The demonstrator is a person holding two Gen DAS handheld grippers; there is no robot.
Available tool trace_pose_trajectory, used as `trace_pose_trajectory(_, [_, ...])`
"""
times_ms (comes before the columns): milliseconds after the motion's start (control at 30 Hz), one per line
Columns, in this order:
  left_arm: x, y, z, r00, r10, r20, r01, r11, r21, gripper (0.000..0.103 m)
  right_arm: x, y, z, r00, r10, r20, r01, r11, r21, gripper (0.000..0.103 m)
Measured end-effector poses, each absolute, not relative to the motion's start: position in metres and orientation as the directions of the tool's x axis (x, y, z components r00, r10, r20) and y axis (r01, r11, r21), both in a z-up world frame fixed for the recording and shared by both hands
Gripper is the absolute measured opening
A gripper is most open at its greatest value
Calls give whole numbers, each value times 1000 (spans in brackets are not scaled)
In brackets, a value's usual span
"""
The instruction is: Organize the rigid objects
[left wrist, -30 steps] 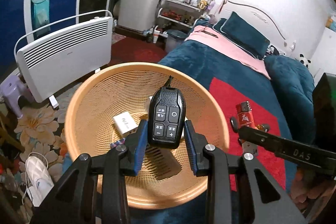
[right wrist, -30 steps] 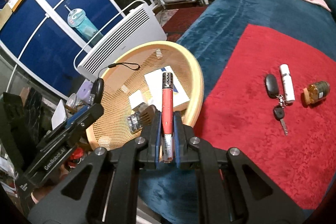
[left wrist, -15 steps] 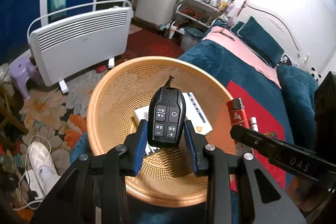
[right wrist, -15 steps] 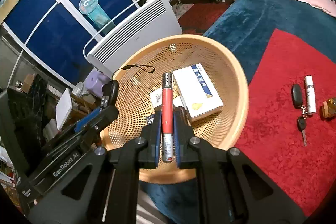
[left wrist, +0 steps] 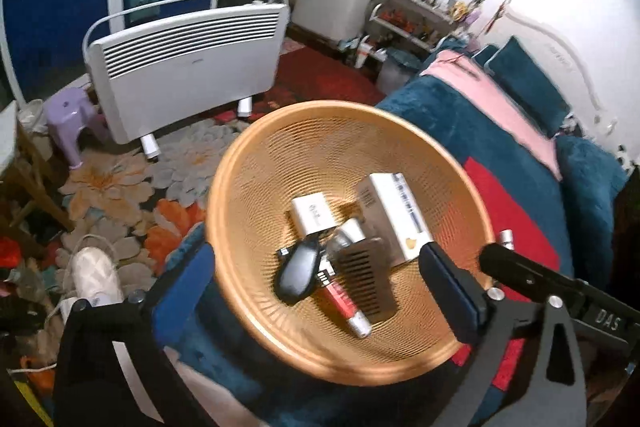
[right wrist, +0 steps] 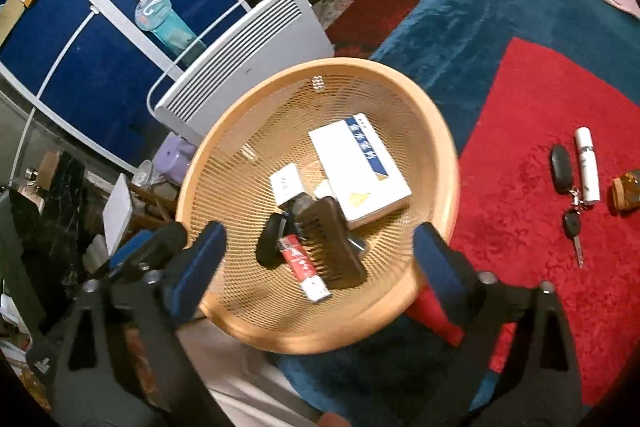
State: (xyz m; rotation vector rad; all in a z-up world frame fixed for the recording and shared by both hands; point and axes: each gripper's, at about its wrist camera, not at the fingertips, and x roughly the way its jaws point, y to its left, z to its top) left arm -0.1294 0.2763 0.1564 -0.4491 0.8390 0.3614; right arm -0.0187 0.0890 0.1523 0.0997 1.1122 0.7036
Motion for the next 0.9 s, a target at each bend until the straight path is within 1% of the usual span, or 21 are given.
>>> trace_pose_trajectory(67, [-127,273,155,572,171,-802,-499,849,-175,102,-18,88,151,258,528,-809,-467,801,374,103])
trace_pose_trajectory(133, [-125,270,151,537,193,-821,-507,852,-132,102,-19,87,150,274,489,-828,-467,820,330,103])
trace_pose_trajectory(200, [-126,270,148,529,183,-828,-507,851,-135,102,-20,85,150,285,466,-838,-468,830,303,103])
trace_pose_trajectory(900, [-130,261,147,525,174,-833,-494,859,-133,102,-27,74,148,278,456,-845,-467,833,296,103])
